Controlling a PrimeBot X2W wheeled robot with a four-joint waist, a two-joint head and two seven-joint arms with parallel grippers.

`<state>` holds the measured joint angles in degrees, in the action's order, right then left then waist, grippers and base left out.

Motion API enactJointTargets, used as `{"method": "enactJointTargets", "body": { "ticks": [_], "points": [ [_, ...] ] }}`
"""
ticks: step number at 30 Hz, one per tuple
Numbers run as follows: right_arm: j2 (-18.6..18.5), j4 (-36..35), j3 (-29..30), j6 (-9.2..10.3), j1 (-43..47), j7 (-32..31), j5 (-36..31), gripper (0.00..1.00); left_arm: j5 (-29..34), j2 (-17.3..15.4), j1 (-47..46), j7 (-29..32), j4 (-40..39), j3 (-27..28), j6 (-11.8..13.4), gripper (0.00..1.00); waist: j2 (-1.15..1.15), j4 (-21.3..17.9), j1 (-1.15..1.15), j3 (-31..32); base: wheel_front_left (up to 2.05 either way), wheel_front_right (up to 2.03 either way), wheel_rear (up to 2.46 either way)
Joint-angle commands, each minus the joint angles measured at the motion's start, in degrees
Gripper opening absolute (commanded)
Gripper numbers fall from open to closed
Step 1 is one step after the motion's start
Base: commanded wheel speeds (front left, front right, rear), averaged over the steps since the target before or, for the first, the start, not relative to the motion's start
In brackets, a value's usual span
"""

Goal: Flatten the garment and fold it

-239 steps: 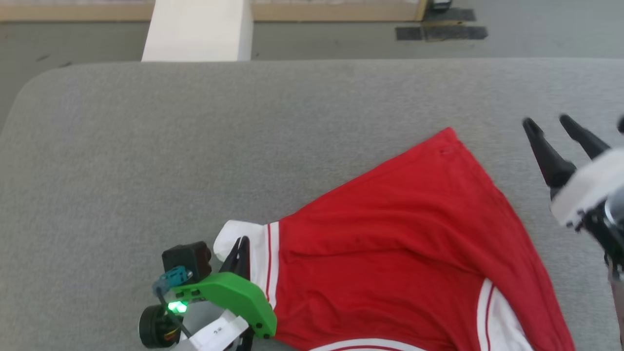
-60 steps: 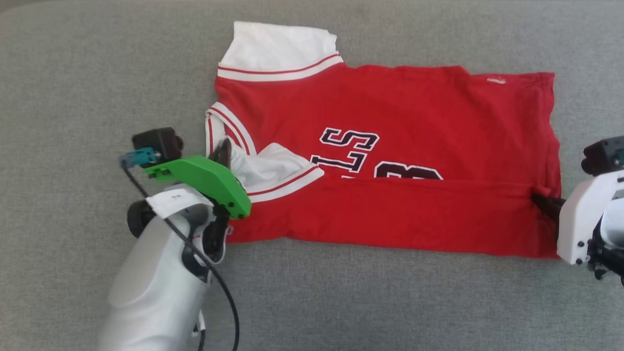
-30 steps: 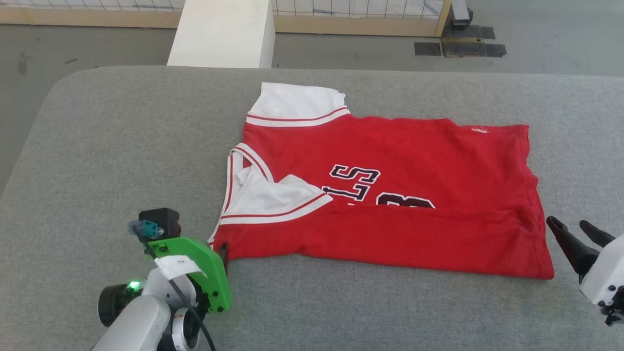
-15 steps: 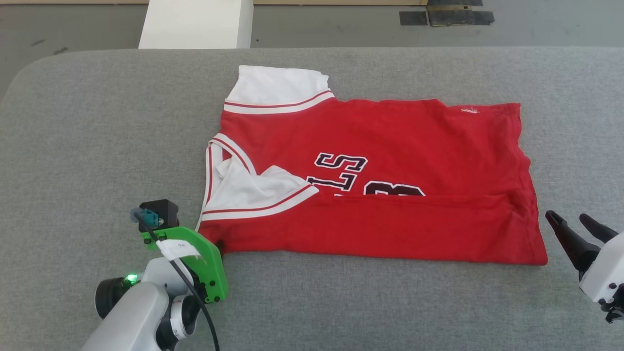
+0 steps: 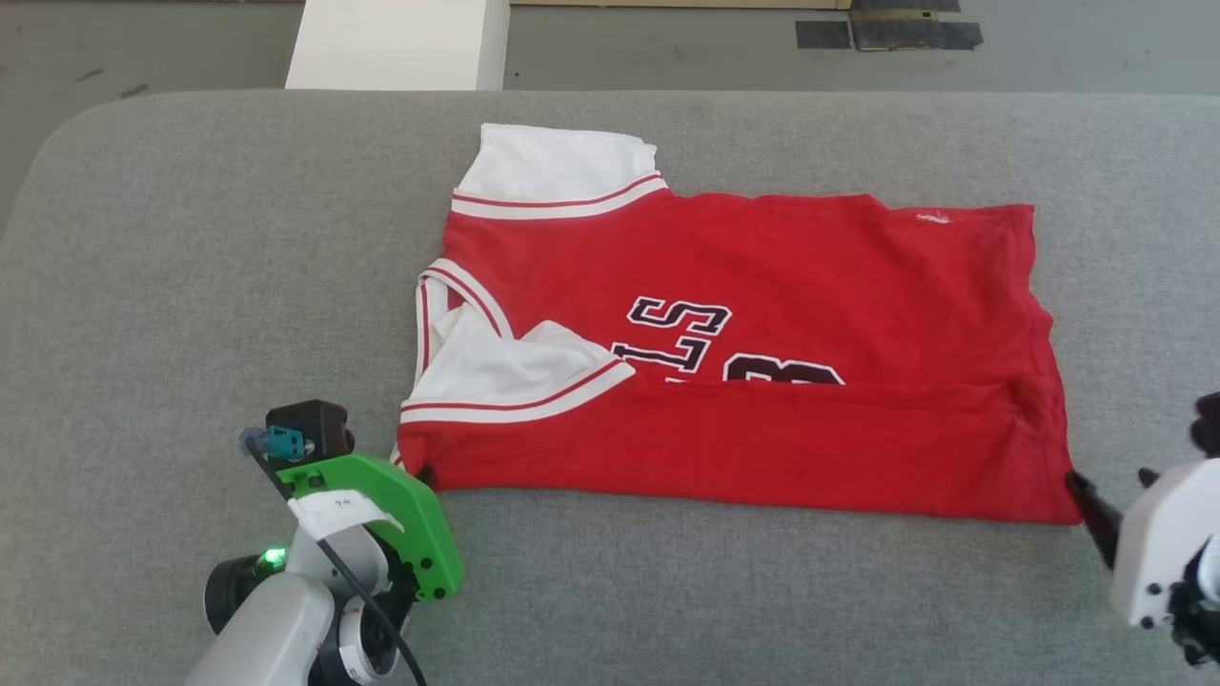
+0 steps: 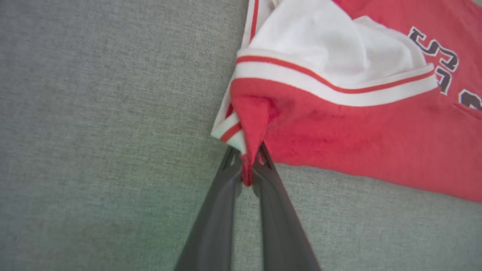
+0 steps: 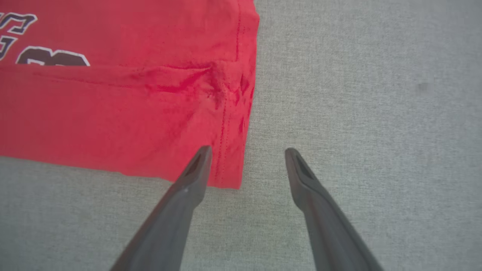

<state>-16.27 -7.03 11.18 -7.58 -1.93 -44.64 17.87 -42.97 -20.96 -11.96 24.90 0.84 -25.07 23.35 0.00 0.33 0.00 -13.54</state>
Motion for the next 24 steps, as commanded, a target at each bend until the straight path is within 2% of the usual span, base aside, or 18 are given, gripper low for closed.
{"method": "enactJointTargets", "body": {
  "ticks": [1, 7, 14, 15, 16, 17, 24],
  "points": [
    [0.18, 1.53, -0.97, 0.09, -0.8, -0.01, -1.55, 1.0, -0.1, -0.29, 0.67, -0.22, -0.79, 0.06, 0.47, 0.0, 0.0, 0.36, 0.0, -0.37, 0.0, 0.0, 0.0],
    [0.17, 8.43, -4.5, 0.09, -2.9, -0.1, -4.28, 1.0, 0.45, -0.23, 0.4, -0.17, -2.45, -0.45, 0.97, 0.0, 0.0, 1.23, 0.0, -1.39, 0.0, 0.0, 0.0],
    [-0.1, 14.13, -7.41, 0.09, -4.52, 1.33, -3.88, 1.0, 0.08, 0.52, 1.13, -0.91, -2.37, -0.5, 1.28, 0.0, 0.0, 1.4, 0.0, -2.09, 0.0, 0.0, 0.0],
    [-0.19, 14.67, -7.7, 0.09, -4.6, 1.01, -3.49, 0.88, 0.05, 0.54, 1.24, -0.97, -2.26, -0.52, 1.27, 0.0, 0.0, 1.42, 0.0, -2.05, 0.0, 0.0, 0.0],
    [-0.4, 15.05, -8.02, 0.09, -4.72, 0.86, -3.07, 0.2, -0.02, 0.57, 1.36, -1.04, -2.15, -0.52, 1.26, 0.0, 0.0, 1.42, 0.0, -1.97, 0.0, 0.0, 0.0],
    [-0.58, 15.18, -8.14, 0.09, -4.81, 0.85, -2.67, 0.0, -0.09, 0.6, 1.42, -1.08, -2.08, -0.51, 1.24, 0.0, 0.0, 1.44, 0.0, -1.91, 0.0, 0.0, 0.0],
    [-2.26, 13.0, -7.2, 0.09, -4.98, 0.34, 1.11, 0.0, -2.02, 1.3, 2.47, -3.23, -2.86, 1.3, 0.21, 0.0, 0.0, 1.22, 0.0, 0.24, 0.0, 0.0, 0.0]
  ]
}}
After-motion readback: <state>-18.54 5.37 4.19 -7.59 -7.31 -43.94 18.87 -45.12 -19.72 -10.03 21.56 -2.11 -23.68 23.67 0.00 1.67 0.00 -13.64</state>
